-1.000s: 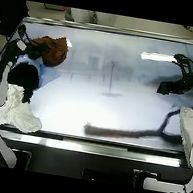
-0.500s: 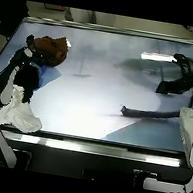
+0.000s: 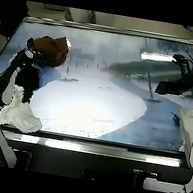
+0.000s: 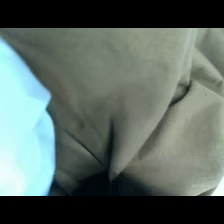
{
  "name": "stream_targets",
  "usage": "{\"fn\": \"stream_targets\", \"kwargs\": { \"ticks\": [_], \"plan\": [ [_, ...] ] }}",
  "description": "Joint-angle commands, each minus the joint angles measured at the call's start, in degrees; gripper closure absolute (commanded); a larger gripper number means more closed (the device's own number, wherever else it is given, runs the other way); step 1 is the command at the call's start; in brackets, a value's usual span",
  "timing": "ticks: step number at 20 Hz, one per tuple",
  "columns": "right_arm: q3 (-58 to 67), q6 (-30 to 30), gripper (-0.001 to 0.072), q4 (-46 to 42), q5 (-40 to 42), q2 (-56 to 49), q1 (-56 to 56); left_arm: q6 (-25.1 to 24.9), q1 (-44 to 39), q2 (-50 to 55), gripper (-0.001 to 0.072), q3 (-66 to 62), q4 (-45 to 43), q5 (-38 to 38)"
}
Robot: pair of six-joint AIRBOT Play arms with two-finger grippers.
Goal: Fold the shirts.
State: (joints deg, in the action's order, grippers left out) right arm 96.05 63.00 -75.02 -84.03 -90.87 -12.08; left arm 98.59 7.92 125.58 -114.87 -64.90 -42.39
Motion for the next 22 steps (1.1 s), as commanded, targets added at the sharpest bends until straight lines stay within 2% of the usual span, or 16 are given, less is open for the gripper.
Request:
{"fn": "stream_targets", "kwargs": {
  "ticks": [1,5,7,10,14,17,19,22],
  "plan": [
    [0.0,0.0,0.0088,0.0,-0.2,0.0,0.0,-4.6,-0.2,-2.7,0.0685,-1.8,6.9,4.5],
    [0.9,-2.8,0.0088,-0.9,1.5,0.4,0.0,-17.2,-1.9,-15.5,0.0685,-1.9,17.7,11.6],
    [2.1,-4.5,0.0088,-1.3,2.2,1.9,0.0,-25.6,-3.8,-24.3,0.0685,-1.9,21.1,11.1],
    [4.0,-4.8,0.0088,-1.5,3.2,7.1,0.0,-31.8,-8.5,-38.2,0.0685,-1.9,21.0,8.6],
    [6.3,-4.8,0.0089,-1.5,3.2,17.6,0.0,-31.8,-15.4,-50.8,0.0685,-1.9,20.0,4.2],
    [6.3,-4.8,0.0089,-1.6,1.4,26.3,0.0,-31.3,-19.8,-53.3,0.0684,-1.6,19.6,-6.2],
    [6.3,-4.8,0.0089,-1.7,-2.4,30.7,0.0,-28.9,-22.1,-53.2,0.0684,2.1,19.6,-12.5],
    [6.2,-4.7,0.0089,-2.1,-11.9,33.9,0.0,-27.2,-25.3,-53.2,0.0683,14.3,19.6,-17.5]
  ]
}}
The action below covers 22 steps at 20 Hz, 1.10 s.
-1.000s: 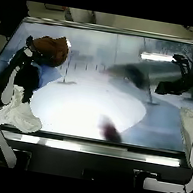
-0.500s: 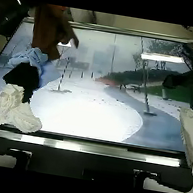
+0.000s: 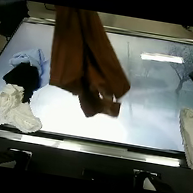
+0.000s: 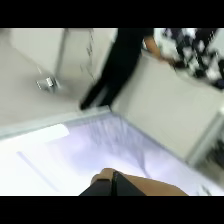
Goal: Fold the shirts.
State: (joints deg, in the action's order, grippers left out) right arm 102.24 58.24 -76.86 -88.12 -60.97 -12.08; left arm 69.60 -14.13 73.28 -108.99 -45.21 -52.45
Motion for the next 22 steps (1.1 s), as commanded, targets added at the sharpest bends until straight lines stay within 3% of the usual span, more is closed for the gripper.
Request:
{"fn": "stream_targets", "kwargs": {
  "ticks": [1,4,8,9,11,14,16,17,19,22],
  "plan": [
    [-0.1,0.0,0.0089,-0.3,-11.0,4.0,0.0,1.8,-4.3,-0.7,0.0683,13.8,-0.2,-8.2],
    [-3.5,0.1,0.0089,-0.3,-10.5,3.5,0.0,2.0,-7.8,2.2,0.0683,29.9,0.0,-4.5],
    [-6.8,0.0,0.0087,-0.2,-8.9,-1.6,0.0,7.4,-11.1,10.7,0.0681,32.2,2.4,-5.2],
    [-6.8,0.0,0.0087,-0.1,-8.8,-3.3,0.0,7.8,-11.2,11.6,0.0606,30.6,2.6,-5.8],
    [-6.8,0.0,0.0086,0.7,-8.4,-6.6,0.0,7.7,-9.5,11.6,-0.0013,24.5,1.6,-9.2],
    [-6.8,-0.9,0.0022,7.1,-8.4,-10.8,0.0,10.6,-2.7,11.4,-0.0013,10.9,-14.5,-22.8],
    [-6.9,-2.3,0.001,12.9,-8.2,-13.9,0.0,12.1,1.8,10.3,-0.0013,9.6,-25.0,-31.1],
    [-7.1,-2.4,0.001,14.6,-7.8,-15.8,0.0,12.3,3.7,9.5,-0.0013,11.9,-26.1,-33.9],
    [-8.2,-2.6,0.001,16.9,-6.8,-19.4,0.6,12.9,5.9,6.6,-0.0013,23.1,-24.8,-33.2],
    [-8.9,-3.7,0.0009,16.5,-4.8,-25.5,4.9,12.9,4.0,1.7,-0.0013,44.7,-18.3,-24.7]
  ]
}}
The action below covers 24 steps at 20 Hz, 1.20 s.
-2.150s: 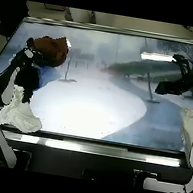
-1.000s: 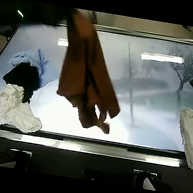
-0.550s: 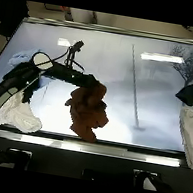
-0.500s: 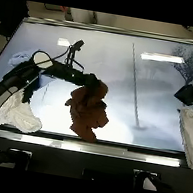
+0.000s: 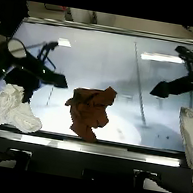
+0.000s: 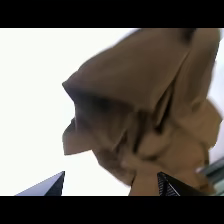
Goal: Fold the shirts.
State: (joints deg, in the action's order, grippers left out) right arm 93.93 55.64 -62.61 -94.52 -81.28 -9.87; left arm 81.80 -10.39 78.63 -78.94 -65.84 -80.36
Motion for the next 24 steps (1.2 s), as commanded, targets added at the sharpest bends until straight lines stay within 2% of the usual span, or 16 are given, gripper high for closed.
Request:
{"fn": "stream_targets", "kwargs": {
  "ticks": [1,5,10,13,14,16,17,24],
  "plan": [
    [-0.6,-1.9,0.0009,2.2,2.5,-7.5,4.6,0.2,-1.2,-4.8,-0.0013,21.2,5.4,6.7],
    [-0.6,-2.1,0.0006,2.0,6.0,-15.3,9.3,-0.3,-9.4,-5.2,-0.0013,34.8,10.1,16.3],
    [-0.6,-2.4,0.0005,4.6,6.4,-21.0,11.1,-0.2,-15.7,-2.6,-0.0013,36.9,11.3,25.1],
    [-0.6,-2.5,0.0005,7.3,7.5,-22.8,11.2,-0.4,-17.4,0.6,0.0,36.8,14.1,27.4],
    [-0.6,-2.5,0.0005,8.2,8.2,-23.3,11.3,-0.3,-18.0,1.1,0.0172,36.8,14.3,28.7],
    [-0.6,-2.5,0.0005,9.7,9.8,-24.2,11.6,-0.3,-18.1,1.0,0.0591,36.8,14.1,29.4],
    [-0.6,-2.5,0.0005,10.1,11.0,-24.7,12.3,-0.3,-17.6,0.9,0.0679,36.8,13.1,28.7],
    [-0.6,-2.5,0.0006,14.2,23.9,-29.2,18.6,-0.3,-14.3,-4.2,0.0682,36.8,12.3,26.9]
  ]
}}
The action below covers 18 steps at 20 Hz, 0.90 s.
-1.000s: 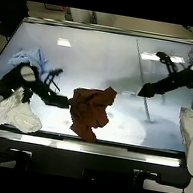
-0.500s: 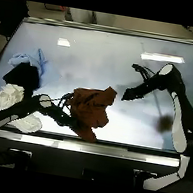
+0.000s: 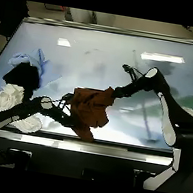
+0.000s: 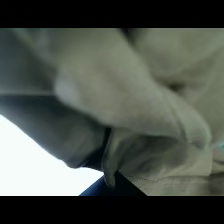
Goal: Fold the shirts.
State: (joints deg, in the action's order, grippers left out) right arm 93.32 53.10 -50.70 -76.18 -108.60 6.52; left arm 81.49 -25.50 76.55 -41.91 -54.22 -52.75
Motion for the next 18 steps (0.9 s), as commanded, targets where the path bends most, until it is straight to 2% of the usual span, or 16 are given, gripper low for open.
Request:
{"fn": "stream_targets", "kwargs": {
  "ticks": [1,2,3,4,7,9,11,13,16,18],
  "plan": [
    [0.0,0.1,0.0029,1.7,7.3,-2.6,3.1,0.0,0.8,-2.5,0.0682,-0.2,0.7,-0.8],
    [0.0,1.9,0.0098,0.9,8.7,-3.3,3.4,0.0,0.8,-3.0,0.0682,-0.2,0.7,-0.8],
    [0.0,2.9,0.0299,1.0,8.9,-3.7,3.4,0.0,0.8,-3.4,0.0682,-0.2,0.7,-0.8],
    [0.1,3.1,0.0658,0.9,8.5,-3.7,3.3,0.0,1.1,-4.0,0.0683,-0.4,0.3,-0.9],
    [2.2,-1.8,0.0666,-0.7,4.7,-0.5,1.3,0.0,3.9,-6.9,0.0684,-4.4,-4.5,-3.4],
    [6.0,-3.3,0.0666,-4.6,3.5,5.5,-0.6,1.8,8.1,-11.1,0.0684,-12.2,-13.3,-8.6],
    [11.7,-6.1,0.0666,-8.7,3.3,13.9,-3.3,4.5,14.1,-16.7,0.0684,-24.9,-24.9,-14.0],
    [17.7,-6.2,0.0665,-14.7,4.1,24.3,-6.0,6.4,20.7,-21.7,0.0684,-40.4,-32.7,-16.6],
    [20.4,-3.2,0.0665,-25.6,5.2,39.5,-8.4,9.2,30.7,-26.6,0.0684,-60.7,-35.3,-16.7],
    [20.4,-0.9,0.0665,-28.4,5.1,47.1,-8.5,9.7,33.0,-28.5,0.0684,-68.3,-34.4,-16.7]
  ]
}}
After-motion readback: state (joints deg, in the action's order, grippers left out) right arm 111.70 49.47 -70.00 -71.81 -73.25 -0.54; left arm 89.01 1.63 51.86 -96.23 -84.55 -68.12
